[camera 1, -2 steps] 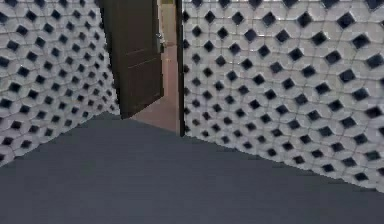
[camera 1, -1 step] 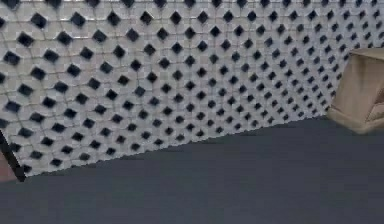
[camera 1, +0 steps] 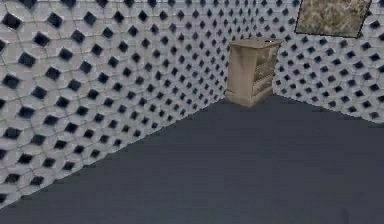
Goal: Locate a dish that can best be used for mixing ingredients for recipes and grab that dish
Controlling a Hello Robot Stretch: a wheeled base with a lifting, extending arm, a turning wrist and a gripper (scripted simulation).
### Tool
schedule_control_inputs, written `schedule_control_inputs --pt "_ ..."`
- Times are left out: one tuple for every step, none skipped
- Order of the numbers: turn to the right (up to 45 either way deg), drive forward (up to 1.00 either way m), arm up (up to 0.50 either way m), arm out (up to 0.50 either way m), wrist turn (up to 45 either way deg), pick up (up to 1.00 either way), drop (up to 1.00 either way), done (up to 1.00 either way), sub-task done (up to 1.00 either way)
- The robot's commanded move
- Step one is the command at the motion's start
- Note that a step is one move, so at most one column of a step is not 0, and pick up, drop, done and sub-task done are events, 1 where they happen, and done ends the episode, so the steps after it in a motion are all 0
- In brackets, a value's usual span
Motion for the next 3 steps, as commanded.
schedule_control_inputs --pt "45.0 0.0 0.0 0.0 0.0 0.0 0.0 0.0 0.0" --pt "45.0 0.0 0.0 0.0 0.0 0.0 0.0 0.0 0.0" --pt "3.0 0.0 0.0 0.0 0.0 0.0 0.0 0.0 0.0"
